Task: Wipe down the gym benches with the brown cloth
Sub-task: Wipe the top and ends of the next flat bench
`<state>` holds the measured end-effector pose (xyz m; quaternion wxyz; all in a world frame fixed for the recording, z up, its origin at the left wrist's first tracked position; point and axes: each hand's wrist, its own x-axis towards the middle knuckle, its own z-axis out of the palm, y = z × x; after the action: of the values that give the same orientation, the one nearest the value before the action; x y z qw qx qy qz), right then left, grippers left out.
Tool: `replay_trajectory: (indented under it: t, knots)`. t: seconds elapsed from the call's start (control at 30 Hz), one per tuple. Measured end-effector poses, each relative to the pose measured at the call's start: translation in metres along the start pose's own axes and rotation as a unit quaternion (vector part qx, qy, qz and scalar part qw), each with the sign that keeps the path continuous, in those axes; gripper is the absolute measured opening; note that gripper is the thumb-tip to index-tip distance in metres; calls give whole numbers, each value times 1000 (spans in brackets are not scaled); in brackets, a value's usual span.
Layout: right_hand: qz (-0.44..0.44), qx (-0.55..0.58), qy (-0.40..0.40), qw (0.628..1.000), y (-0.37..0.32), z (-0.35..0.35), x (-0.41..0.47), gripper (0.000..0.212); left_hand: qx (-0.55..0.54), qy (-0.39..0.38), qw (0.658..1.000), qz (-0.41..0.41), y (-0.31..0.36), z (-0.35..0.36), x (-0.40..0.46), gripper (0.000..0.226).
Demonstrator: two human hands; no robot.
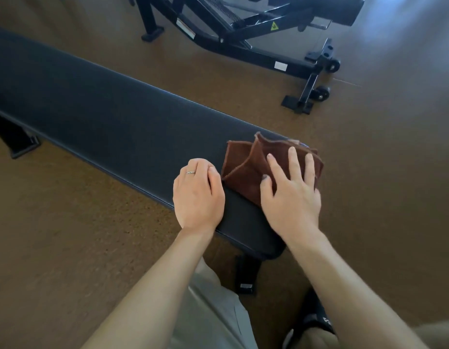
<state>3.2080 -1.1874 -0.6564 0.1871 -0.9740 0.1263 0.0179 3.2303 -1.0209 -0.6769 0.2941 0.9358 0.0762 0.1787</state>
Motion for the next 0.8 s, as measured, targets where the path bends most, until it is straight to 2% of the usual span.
replay_trajectory:
  t: [0.13,0.27,0.4,0.47,0.57,0.67,0.8]
  knots:
    - [-27,67,32,997,5,14,-59,53,21,-3,1000,13,1,2,-2,31]
    - [-66,60,49,995,19,7,1,54,11,-5,1000,14,2,1,-1,31]
    - [-9,62,36,997,22,-5,55,49,7,-3,1000,5,2,0,1,33]
    - [4,66,44,997,19,-2,39,50,7,1,1000,6,2,-1,0,33]
    - [21,100,70,992,9,16,-31,50,11,5,1000,4,3,1,-2,33]
    - [-5,84,66,994,-2,31,-88,53,3,6,1000,1,3,2,-2,31]
    - [-60,46,66,995,13,19,-39,56,-17,10,1000,-2,2,1,-1,32]
